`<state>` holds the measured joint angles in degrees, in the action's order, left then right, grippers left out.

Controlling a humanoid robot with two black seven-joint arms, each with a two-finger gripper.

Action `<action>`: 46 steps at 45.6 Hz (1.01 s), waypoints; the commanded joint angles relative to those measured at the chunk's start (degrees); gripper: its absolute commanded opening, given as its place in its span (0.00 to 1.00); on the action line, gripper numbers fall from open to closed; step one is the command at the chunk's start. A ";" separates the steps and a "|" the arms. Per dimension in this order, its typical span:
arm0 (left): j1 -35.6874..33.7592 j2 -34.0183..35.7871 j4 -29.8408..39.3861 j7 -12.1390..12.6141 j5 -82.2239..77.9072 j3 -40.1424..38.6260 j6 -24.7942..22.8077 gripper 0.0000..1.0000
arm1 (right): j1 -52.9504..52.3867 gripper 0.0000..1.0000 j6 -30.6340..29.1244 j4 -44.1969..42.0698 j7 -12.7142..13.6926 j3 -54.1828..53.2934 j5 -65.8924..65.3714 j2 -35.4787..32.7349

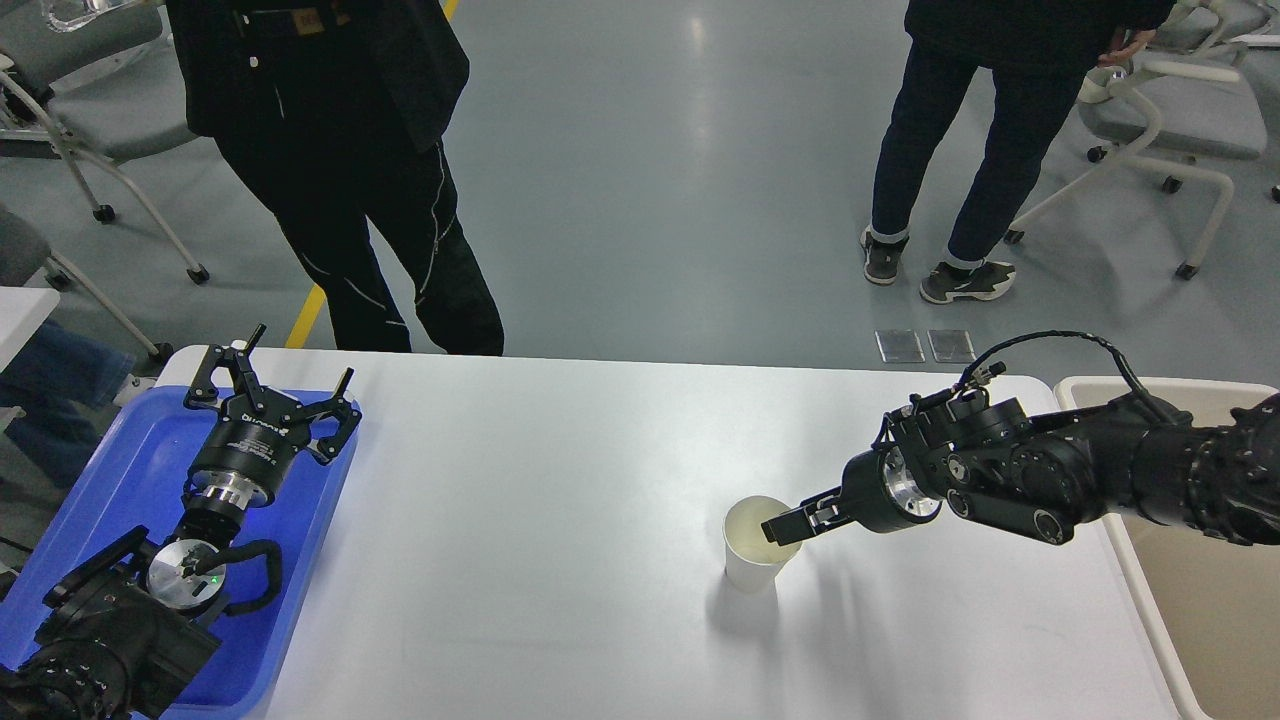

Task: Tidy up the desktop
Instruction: 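Close the right gripper on the paper cup rim and lift it, then carry the cup with the right gripper up and over the beige bin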

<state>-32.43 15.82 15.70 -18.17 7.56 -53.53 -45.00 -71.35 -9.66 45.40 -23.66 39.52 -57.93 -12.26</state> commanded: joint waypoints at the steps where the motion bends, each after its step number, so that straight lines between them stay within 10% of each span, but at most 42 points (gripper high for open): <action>1: 0.00 0.00 0.03 -0.02 0.00 0.00 0.00 1.00 | 0.16 0.00 0.96 -0.13 -1.21 -0.15 -0.17 0.05; 26: 0.00 0.00 0.03 -0.02 0.00 0.00 0.00 1.00 | -0.28 0.00 1.04 -0.31 -1.21 -4.71 -0.08 -0.48; 46: 0.00 0.00 0.03 -0.02 0.00 0.00 0.00 1.00 | -0.46 0.00 -0.01 3.91 -1.30 -30.02 0.10 -11.46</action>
<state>-32.43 15.82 15.71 -18.20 7.56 -53.52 -45.00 -71.81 -9.09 46.55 -24.87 22.68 -57.93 -17.86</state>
